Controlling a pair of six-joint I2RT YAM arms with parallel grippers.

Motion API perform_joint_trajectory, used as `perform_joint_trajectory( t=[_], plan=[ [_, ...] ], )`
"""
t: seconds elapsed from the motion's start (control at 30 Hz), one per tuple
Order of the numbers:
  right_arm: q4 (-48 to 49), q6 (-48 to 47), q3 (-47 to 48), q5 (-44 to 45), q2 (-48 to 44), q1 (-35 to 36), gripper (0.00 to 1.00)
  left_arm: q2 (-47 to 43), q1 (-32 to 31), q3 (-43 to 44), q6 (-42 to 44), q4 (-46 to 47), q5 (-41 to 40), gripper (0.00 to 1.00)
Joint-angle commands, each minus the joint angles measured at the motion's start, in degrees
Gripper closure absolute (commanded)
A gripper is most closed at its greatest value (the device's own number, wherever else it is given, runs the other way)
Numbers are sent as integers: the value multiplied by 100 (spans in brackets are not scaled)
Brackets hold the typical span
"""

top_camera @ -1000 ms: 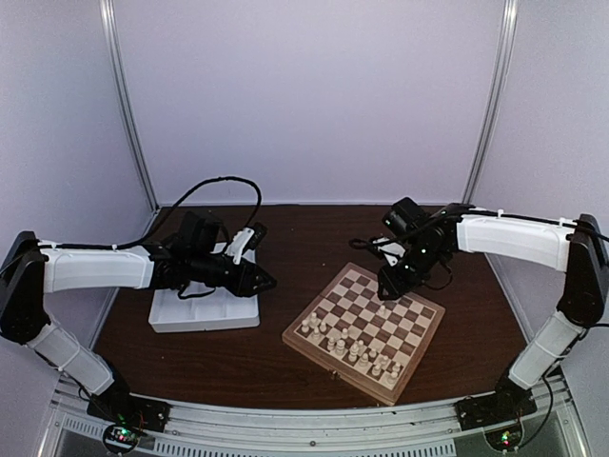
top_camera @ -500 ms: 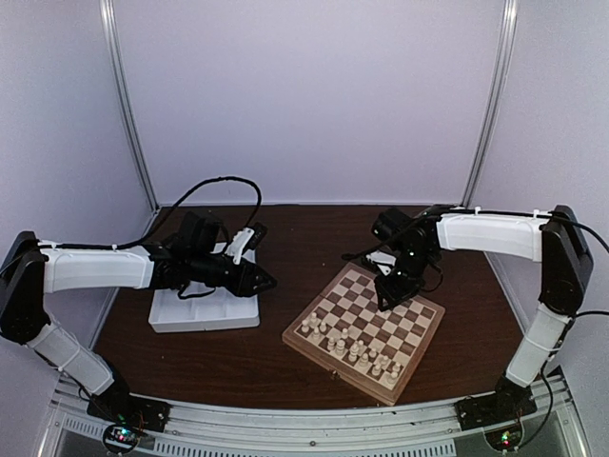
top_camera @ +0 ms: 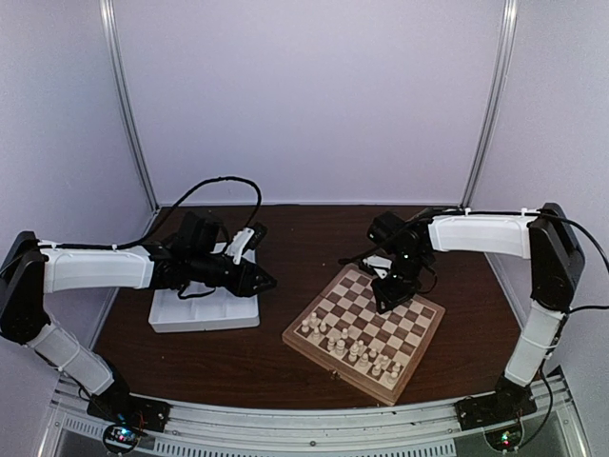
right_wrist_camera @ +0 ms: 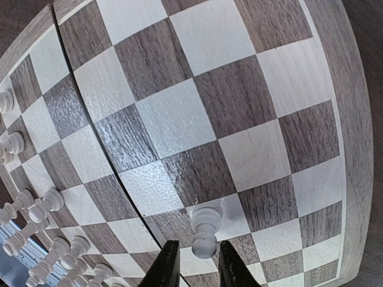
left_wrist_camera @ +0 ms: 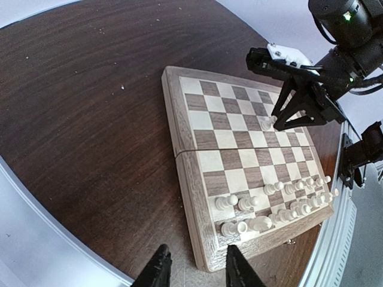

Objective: Set up the chess pieces on the board
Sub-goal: Pick up the chess piece from the chessboard.

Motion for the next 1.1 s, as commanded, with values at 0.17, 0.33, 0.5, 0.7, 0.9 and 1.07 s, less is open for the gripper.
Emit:
perform_joint_trajectory(
  t=[0.17,0.33,0.5,0.7,0.9,1.07],
  plan=[
    [96,-22,139,80,104,-29,78,-49,34,80,85,95,-54,68],
    [99,-32,167,132,136,-30,82,-66,30,78,93,81,-62,68],
    [79,-60,216,132,175,-29,88,-64,29,69,103,69,-67,68],
    [-26,-166,385,20,138,16,92,-67,37,69,108,76,-74,68],
    [-10,-344,569,-376,70,241,93,-32,34,91,103,91,-54,68],
    [-107,-480,851,-566,185,468,93,-28,37,89,99,94,-50,68]
  ],
)
